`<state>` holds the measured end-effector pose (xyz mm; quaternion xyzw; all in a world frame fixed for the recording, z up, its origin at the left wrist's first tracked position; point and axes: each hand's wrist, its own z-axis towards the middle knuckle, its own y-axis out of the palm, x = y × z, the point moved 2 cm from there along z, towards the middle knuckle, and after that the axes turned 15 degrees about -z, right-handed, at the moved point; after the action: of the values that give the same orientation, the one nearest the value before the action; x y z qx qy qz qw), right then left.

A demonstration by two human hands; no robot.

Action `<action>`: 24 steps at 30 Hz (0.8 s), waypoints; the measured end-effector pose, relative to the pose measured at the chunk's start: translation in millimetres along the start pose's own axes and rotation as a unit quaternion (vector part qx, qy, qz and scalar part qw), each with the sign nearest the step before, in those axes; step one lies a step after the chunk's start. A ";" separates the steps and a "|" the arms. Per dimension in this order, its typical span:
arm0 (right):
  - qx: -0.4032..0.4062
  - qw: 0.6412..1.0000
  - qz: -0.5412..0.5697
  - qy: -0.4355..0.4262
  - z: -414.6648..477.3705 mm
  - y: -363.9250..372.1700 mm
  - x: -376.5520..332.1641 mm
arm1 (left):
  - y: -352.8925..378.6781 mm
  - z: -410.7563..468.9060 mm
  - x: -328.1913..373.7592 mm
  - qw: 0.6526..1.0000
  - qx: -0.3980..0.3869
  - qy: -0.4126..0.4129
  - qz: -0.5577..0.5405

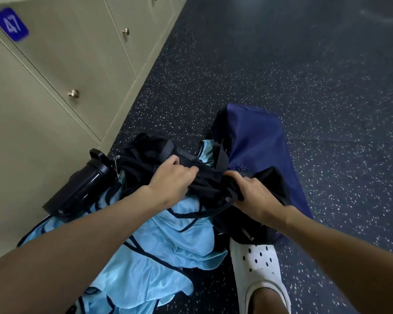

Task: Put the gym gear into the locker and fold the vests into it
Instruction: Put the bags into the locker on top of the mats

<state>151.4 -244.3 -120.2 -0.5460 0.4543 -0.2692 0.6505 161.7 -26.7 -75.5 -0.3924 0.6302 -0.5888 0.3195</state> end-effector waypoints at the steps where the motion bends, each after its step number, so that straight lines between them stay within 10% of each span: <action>1: 0.011 1.000 -0.004 -0.010 1.3 -6.7 -1.6 | -5.7 -0.2 -3.1 1.000 0.025 0.002 -0.012; 15: 0.133 0.981 0.005 -0.140 45.7 -241.4 -139.0 | -257.8 -91.7 -62.3 0.966 0.259 0.013 0.013; 24: 0.161 0.956 0.018 -0.245 64.5 -337.0 -301.0 | -382.5 -249.5 -77.6 0.927 0.309 -0.211 0.038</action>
<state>124.4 -46.9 290.4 -0.4747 0.2416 -0.1853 0.8258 29.0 163.9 325.3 -0.3649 0.3498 -0.6453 0.5728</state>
